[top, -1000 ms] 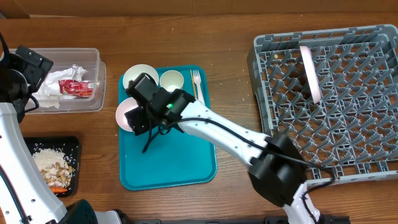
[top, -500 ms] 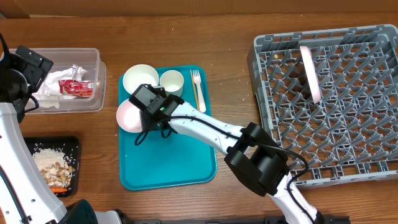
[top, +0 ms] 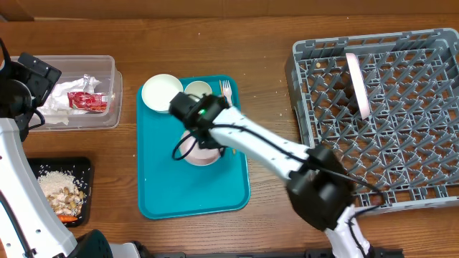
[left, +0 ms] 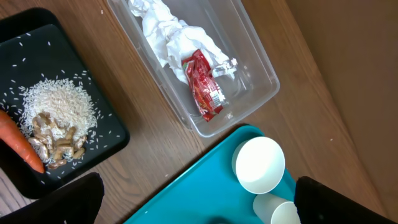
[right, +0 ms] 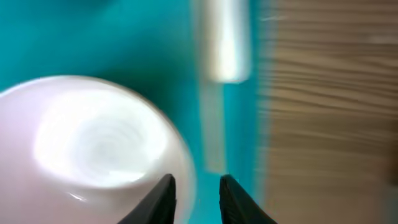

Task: Sort waste into correct bins and load items into the dishwasher
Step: 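Move the right gripper back to the pink bowl and grasp its rim, then carry the pink bowl right and set it in the dish rack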

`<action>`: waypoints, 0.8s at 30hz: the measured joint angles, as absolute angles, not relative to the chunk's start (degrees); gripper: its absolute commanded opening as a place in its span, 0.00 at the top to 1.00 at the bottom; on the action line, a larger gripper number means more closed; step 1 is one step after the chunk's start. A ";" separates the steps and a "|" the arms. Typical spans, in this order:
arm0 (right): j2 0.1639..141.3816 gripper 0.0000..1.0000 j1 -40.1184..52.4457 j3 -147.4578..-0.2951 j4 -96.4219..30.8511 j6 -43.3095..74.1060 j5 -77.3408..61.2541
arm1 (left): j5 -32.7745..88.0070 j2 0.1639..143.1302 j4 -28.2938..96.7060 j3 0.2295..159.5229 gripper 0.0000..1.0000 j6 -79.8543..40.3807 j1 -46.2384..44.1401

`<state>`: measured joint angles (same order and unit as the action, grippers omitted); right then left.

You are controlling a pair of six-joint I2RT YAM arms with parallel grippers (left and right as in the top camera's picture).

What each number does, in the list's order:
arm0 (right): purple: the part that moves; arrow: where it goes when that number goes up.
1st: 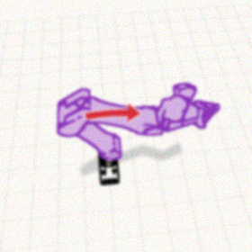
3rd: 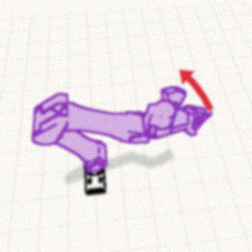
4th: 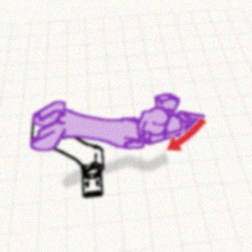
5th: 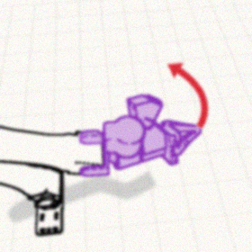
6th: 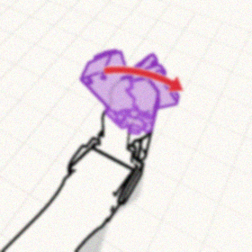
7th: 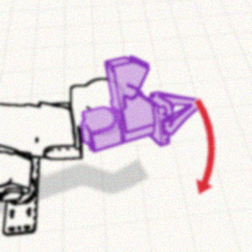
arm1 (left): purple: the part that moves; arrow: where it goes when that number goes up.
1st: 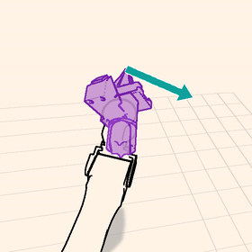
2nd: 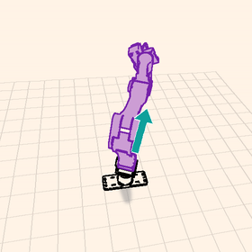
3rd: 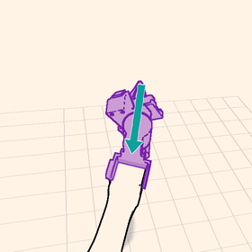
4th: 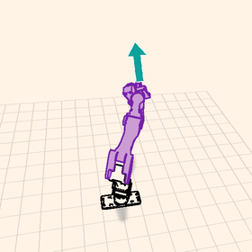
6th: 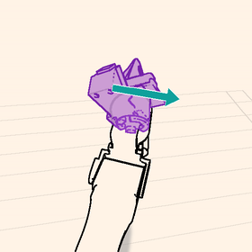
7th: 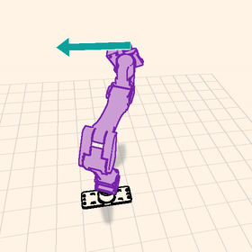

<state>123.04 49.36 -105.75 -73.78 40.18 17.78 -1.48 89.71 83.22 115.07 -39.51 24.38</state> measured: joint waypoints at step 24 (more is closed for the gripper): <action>126.80 0.54 53.56 -105.75 -58.17 18.33 -5.43 | -1.48 89.71 83.22 115.07 0.00 -39.51 24.38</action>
